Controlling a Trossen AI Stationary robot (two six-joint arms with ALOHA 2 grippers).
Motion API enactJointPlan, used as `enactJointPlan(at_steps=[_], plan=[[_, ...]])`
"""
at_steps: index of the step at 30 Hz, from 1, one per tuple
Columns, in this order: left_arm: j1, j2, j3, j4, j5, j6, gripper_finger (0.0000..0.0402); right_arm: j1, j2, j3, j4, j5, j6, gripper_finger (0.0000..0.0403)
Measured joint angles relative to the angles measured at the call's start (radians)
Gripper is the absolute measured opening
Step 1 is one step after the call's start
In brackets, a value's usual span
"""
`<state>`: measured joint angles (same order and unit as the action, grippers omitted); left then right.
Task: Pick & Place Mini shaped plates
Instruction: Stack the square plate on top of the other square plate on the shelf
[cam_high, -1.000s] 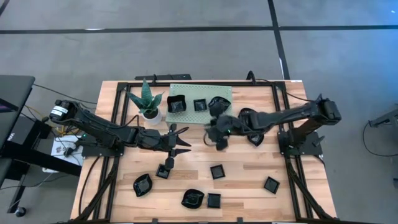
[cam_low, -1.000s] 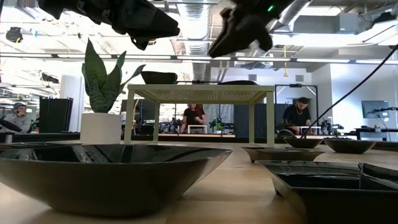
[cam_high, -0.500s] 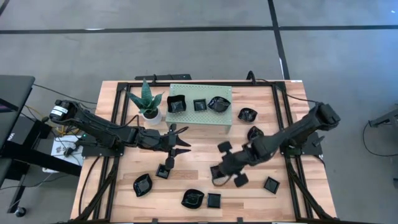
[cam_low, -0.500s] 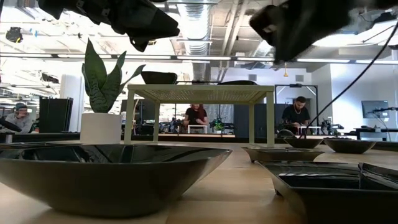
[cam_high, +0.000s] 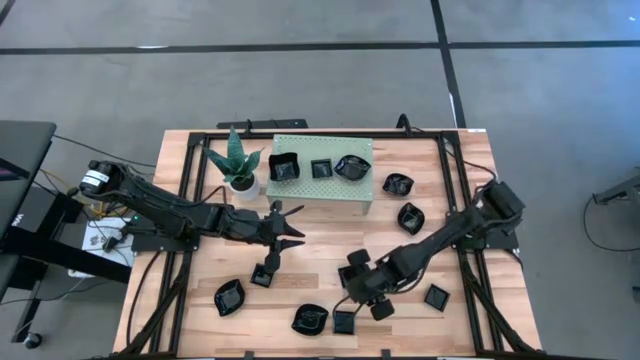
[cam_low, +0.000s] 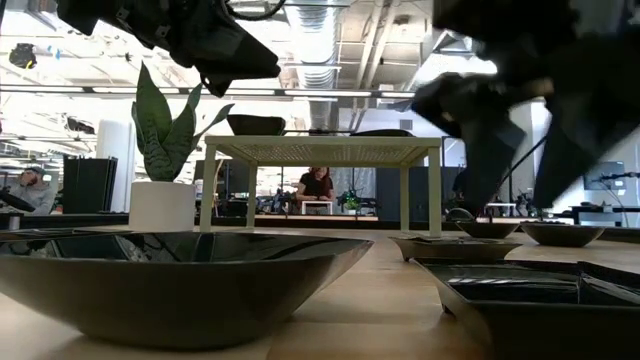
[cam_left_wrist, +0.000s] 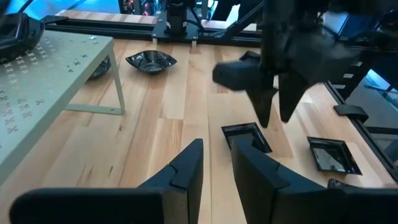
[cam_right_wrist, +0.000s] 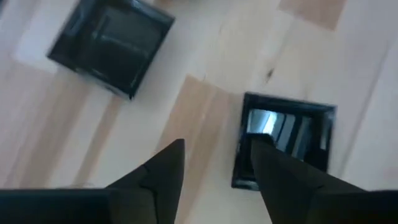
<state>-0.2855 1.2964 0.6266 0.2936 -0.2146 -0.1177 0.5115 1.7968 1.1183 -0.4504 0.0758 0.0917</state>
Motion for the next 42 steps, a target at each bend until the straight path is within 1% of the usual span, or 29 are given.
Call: enactJointPlan(at_steps=[2, 4, 7, 11, 13, 16, 18, 21, 24, 25, 29, 35, 37, 39, 42], plan=[[0.0, 0.0, 0.0, 0.001, 0.0, 0.0, 0.0085, 0.002, 0.026, 0.002, 0.033, 0.003, 0.0, 0.0183], [0.0, 0.0, 0.0, 0.001, -0.002, 0.003, 0.0085, 0.002, 0.046, 0.001, 0.027, 0.012, -0.001, 0.0181], [0.0, 0.0, 0.0, 0.001, -0.002, 0.008, 0.0085, 0.001, 0.08, 0.001, 0.025, 0.057, -0.001, 0.0169], [0.006, 0.0, 0.0, 0.007, -0.001, 0.008, 0.0085, -0.001, 0.107, 0.005, 0.029, 0.1, -0.003, 0.0143], [0.007, 0.0, 0.0, 0.007, -0.002, 0.008, 0.0085, 0.002, 0.113, 0.005, 0.031, 0.101, 0.003, 0.0126], [0.007, 0.0, 0.0, 0.007, -0.001, 0.008, 0.0085, 0.005, 0.1, 0.003, 0.03, 0.1, 0.012, 0.0105], [0.007, 0.0, 0.0, 0.007, -0.001, 0.008, 0.0085, 0.007, 0.085, -0.001, 0.023, 0.109, 0.011, 0.0098], [0.007, 0.0, 0.0, 0.007, -0.002, 0.008, 0.0085, 0.003, 0.04, 0.0, 0.024, 0.133, 0.009, 0.0098], [0.007, 0.0, 0.0, 0.007, -0.001, 0.008, 0.0085, -0.003, 0.015, 0.001, 0.005, 0.207, 0.003, 0.0107], [0.007, 0.0, 0.0, 0.007, -0.001, 0.008, 0.0085, -0.008, 0.014, 0.0, 0.001, 0.217, 0.003, 0.0112], [0.006, 0.0, 0.0, 0.008, -0.001, 0.005, 0.0085, -0.032, 0.024, 0.001, 0.002, 0.18, -0.021, 0.0134], [-0.004, 0.0, 0.0, 0.007, 0.001, 0.004, 0.0085, -0.058, 0.087, 0.0, -0.011, 0.169, -0.046, 0.0154], [-0.008, 0.0, 0.0, 0.007, 0.001, 0.005, 0.0085, -0.062, 0.095, 0.002, -0.01, 0.169, -0.061, 0.0152], [-0.008, 0.0, 0.0, 0.008, 0.001, 0.005, 0.0085, -0.062, 0.098, 0.003, -0.01, 0.174, -0.066, 0.0141], [-0.008, 0.0, 0.0, 0.008, 0.001, 0.005, 0.0085, -0.061, 0.098, 0.003, -0.009, 0.179, -0.075, 0.0109]])
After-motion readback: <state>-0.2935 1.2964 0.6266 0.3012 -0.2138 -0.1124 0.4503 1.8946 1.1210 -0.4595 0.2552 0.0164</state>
